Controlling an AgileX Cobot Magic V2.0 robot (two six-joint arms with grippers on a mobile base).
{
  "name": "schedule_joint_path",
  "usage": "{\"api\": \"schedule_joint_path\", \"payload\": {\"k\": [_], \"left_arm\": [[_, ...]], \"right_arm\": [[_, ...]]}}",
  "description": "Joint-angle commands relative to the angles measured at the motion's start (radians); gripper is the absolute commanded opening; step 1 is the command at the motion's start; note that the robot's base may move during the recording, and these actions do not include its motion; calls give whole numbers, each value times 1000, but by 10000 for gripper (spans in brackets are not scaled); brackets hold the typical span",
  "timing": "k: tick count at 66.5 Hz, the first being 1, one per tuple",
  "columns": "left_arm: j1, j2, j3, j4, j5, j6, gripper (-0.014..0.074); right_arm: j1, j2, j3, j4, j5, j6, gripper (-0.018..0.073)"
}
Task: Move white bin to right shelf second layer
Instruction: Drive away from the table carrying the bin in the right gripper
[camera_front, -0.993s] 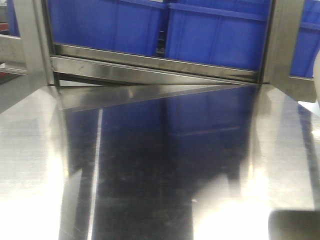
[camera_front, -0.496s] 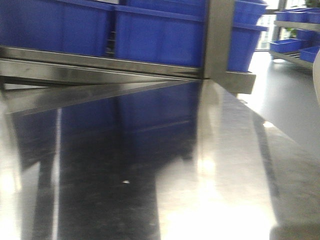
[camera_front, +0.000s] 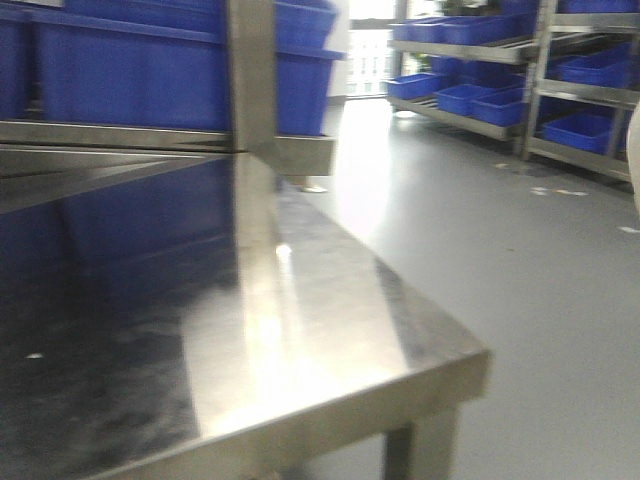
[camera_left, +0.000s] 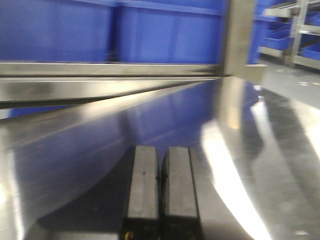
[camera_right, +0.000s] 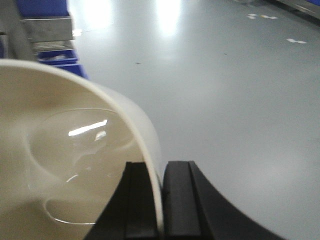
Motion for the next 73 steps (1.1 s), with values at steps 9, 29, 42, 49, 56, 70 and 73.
{"api": "schedule_joint_path", "payload": {"k": [9, 29, 42, 49, 56, 70, 73], "left_arm": [[-7, -16, 37, 0, -86, -3, 85], [-7, -16, 37, 0, -86, -3, 85], [-7, -16, 37, 0, -86, -3, 85], [-7, -16, 37, 0, -86, -3, 85], [-7, -16, 37, 0, -86, -3, 85], [-7, -16, 37, 0, -86, -3, 85], [-7, -16, 37, 0, -86, -3, 85]], "right_arm": [[-2, 5, -31, -5, -98, 7, 48], [-2, 5, -31, -5, -98, 7, 48], [-2, 5, -31, -5, -98, 7, 48], [-2, 5, -31, -5, -98, 7, 48], [-2, 5, -31, -5, -98, 7, 48], [-2, 5, -31, -5, -98, 7, 48], [-2, 5, -31, -5, -98, 7, 48]]}}
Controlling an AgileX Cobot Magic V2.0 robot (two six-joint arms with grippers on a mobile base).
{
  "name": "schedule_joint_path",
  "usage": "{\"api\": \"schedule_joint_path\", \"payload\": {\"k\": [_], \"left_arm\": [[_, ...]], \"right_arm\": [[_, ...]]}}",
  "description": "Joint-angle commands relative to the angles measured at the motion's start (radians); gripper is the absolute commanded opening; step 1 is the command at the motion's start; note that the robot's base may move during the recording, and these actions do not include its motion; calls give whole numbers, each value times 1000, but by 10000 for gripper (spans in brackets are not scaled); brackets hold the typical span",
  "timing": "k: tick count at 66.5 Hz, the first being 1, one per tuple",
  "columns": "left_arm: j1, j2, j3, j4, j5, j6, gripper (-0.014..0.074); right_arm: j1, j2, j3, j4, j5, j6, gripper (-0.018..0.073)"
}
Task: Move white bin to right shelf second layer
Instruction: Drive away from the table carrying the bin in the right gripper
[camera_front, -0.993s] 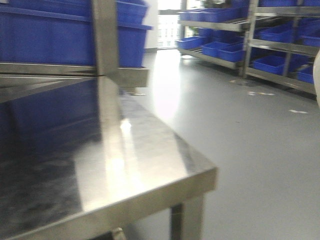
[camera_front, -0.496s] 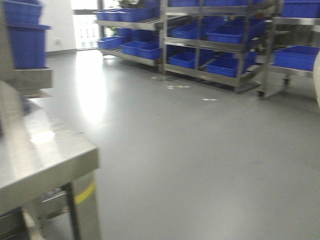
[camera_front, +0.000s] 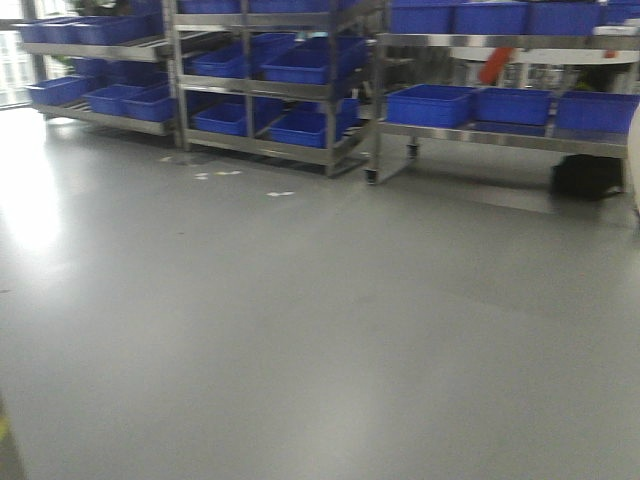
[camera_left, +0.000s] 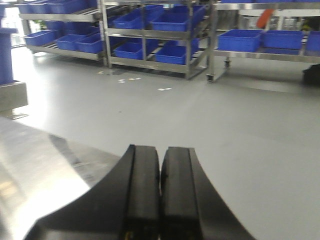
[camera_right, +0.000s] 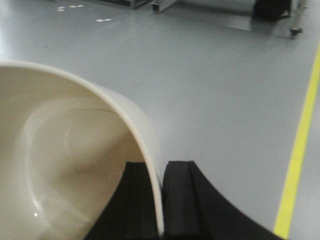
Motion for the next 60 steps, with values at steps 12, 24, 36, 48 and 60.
{"api": "schedule_joint_path", "payload": {"k": [12, 24, 36, 48, 60], "left_arm": [[-7, -16, 37, 0, -86, -3, 85], [-7, -16, 37, 0, -86, -3, 85], [-7, -16, 37, 0, -86, -3, 85], [-7, -16, 37, 0, -86, -3, 85], [-7, -16, 37, 0, -86, -3, 85]], "right_arm": [[-2, 5, -31, -3, -98, 7, 48], [-2, 5, -31, -3, -98, 7, 48], [-2, 5, -31, -3, -98, 7, 48], [-2, 5, -31, -3, -98, 7, 48], [-2, 5, -31, -3, -98, 7, 48]]}}
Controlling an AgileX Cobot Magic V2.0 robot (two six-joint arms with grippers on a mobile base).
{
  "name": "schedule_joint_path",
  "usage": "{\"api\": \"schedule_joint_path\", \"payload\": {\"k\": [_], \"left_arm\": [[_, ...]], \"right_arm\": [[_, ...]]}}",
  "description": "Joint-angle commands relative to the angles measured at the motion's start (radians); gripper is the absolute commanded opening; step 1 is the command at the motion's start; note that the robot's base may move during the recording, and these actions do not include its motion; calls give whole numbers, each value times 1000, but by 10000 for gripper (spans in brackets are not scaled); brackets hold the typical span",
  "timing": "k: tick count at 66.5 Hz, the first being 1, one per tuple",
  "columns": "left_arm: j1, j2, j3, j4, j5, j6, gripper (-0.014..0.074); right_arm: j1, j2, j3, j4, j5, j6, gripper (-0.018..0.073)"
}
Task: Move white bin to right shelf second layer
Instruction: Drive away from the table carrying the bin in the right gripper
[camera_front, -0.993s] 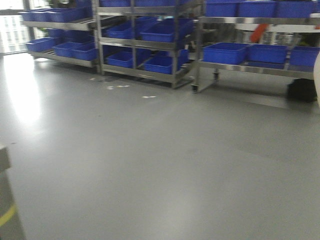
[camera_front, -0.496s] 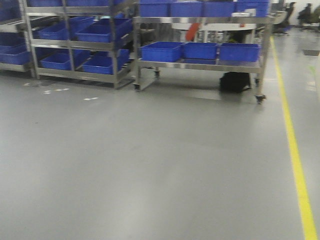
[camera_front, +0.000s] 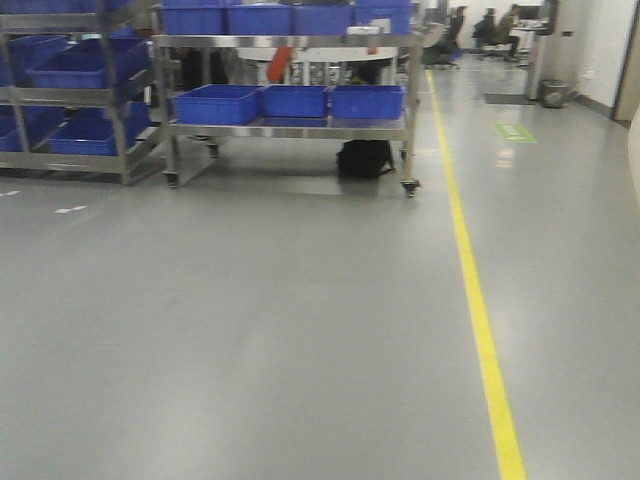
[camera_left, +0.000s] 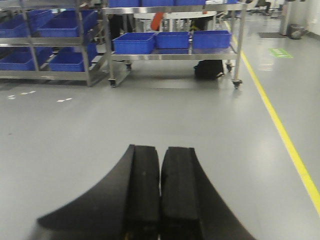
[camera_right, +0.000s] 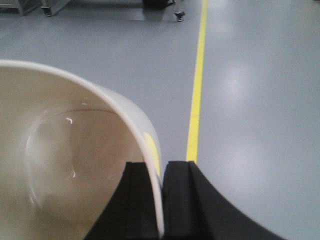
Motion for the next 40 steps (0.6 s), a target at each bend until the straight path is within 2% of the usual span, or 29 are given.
{"api": "schedule_joint_path", "payload": {"k": [1, 40], "left_arm": [[-7, -16, 37, 0, -86, -3, 85], [-7, -16, 37, 0, -86, -3, 85]], "right_arm": [[-2, 5, -31, -3, -98, 5, 48], [-2, 5, -31, -3, -98, 5, 48]]}}
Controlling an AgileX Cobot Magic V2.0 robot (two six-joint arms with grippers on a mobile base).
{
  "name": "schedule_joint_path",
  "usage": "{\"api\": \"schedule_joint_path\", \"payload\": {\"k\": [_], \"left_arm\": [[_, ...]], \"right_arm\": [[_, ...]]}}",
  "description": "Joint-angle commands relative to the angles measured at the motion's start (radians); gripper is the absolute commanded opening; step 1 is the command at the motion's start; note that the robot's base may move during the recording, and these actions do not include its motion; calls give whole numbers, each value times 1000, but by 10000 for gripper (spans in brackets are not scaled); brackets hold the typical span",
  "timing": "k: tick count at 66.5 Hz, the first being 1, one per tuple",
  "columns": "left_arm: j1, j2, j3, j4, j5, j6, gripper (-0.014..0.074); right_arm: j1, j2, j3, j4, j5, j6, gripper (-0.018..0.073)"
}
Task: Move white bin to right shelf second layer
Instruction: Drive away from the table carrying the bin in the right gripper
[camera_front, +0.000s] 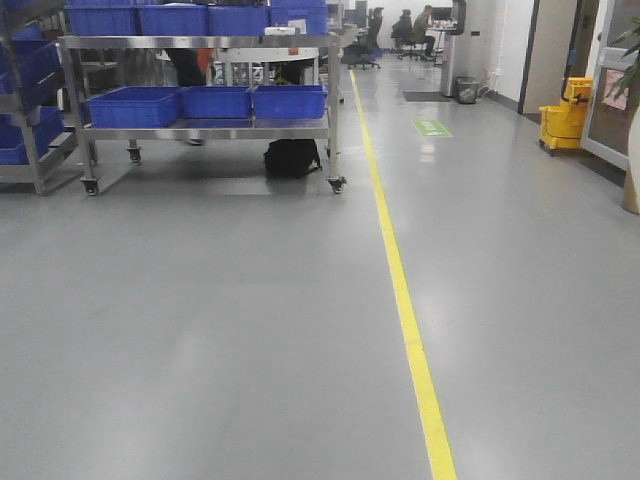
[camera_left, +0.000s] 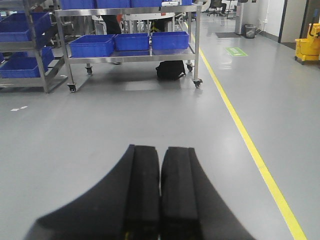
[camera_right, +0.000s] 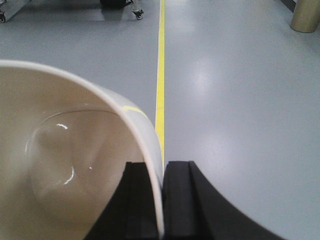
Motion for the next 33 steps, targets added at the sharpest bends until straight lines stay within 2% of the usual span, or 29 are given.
{"api": "schedule_joint_path", "payload": {"k": [1, 33], "left_arm": [[-7, -16, 37, 0, -86, -3, 85], [-7, -16, 37, 0, -86, -3, 85]], "right_arm": [[-2, 5, -31, -3, -98, 5, 48], [-2, 5, -31, -2, -98, 5, 48]]}}
